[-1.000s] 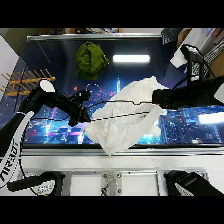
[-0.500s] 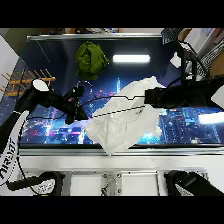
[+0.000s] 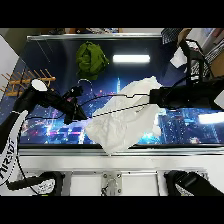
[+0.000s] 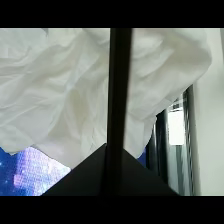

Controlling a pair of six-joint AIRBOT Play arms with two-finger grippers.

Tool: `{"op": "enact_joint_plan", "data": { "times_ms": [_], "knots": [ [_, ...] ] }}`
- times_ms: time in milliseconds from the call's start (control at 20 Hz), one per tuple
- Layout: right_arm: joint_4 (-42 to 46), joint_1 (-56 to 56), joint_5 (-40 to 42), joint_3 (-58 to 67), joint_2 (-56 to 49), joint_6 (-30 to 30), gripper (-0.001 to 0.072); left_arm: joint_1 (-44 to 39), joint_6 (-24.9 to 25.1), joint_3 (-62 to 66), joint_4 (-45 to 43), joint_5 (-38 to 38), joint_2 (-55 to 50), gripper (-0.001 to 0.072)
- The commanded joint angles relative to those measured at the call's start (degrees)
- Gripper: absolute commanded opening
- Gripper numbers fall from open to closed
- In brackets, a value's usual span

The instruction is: Fold the clothes and pants, and hang the long-sleeved shirts on hangers.

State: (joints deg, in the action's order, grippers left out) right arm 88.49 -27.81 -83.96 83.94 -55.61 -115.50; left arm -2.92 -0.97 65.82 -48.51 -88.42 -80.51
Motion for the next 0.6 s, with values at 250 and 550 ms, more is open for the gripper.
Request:
{"op": "enact_joint_plan", "data": {
  "times_ms": [250,550],
  "knots": [
    [0.4,0.0,-1.8,0.0,0.1,-0.2,0.0012,0.1,0.1,0.0,0.0,0.2,0.0,0.0010],
    [-0.2,-1.1,6.7,0.0,-1.3,-0.2,0.0012,-0.1,0.1,0.0,0.0,0.1,0.0,0.0010]
  ]
}}
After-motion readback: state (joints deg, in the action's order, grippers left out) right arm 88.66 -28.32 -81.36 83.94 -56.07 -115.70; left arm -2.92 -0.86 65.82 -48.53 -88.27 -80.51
